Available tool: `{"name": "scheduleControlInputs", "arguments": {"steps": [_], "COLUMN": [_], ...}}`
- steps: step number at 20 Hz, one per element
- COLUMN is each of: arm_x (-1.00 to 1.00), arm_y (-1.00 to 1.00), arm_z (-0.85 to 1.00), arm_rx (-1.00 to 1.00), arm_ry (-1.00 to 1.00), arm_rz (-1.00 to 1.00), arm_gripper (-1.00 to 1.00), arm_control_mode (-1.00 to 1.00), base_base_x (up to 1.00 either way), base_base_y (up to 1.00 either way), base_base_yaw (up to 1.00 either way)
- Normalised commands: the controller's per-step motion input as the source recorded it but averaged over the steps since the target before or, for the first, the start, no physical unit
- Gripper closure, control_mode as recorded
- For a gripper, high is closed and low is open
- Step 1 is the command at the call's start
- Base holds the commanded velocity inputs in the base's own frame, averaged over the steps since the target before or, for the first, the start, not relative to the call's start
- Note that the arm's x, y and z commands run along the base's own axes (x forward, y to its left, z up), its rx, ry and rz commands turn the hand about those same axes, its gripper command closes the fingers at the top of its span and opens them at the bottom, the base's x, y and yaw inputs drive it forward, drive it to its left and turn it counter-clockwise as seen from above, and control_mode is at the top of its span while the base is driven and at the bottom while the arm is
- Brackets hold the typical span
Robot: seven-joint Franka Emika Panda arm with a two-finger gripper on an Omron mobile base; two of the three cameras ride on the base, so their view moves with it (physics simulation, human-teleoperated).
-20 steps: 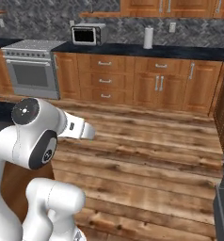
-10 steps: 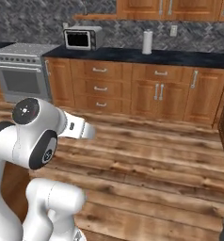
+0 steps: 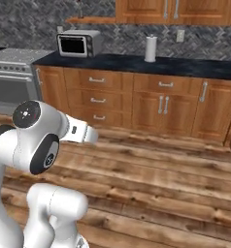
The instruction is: Get the candle and the liquor from the cabinet and move them to the dining counter.
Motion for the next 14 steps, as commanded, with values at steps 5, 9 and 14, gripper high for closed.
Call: {"name": "scheduleControlInputs", "arguments": {"steps": [5, 9, 14], "arm_x": [0.00, 0.00, 0.00], "arm_y": [0.00, 0.00, 0.00], "arm_z": [0.00, 0.00, 0.00], "arm_rx": [0.00, 0.00, 0.00], "arm_ry": [0.00, 0.00, 0.00], "arm_rz": [0.00, 0.00, 0.00], "arm_gripper": [-1.00, -1.00, -1.00], "arm_control_mode": [1.00, 1.00, 1.00], "base_base_x": [0.88, 0.88, 0.88], "base_base_y": [-0.03, -0.03, -0.02], "base_base_yaw": [0.02, 0.04, 0.13]}}
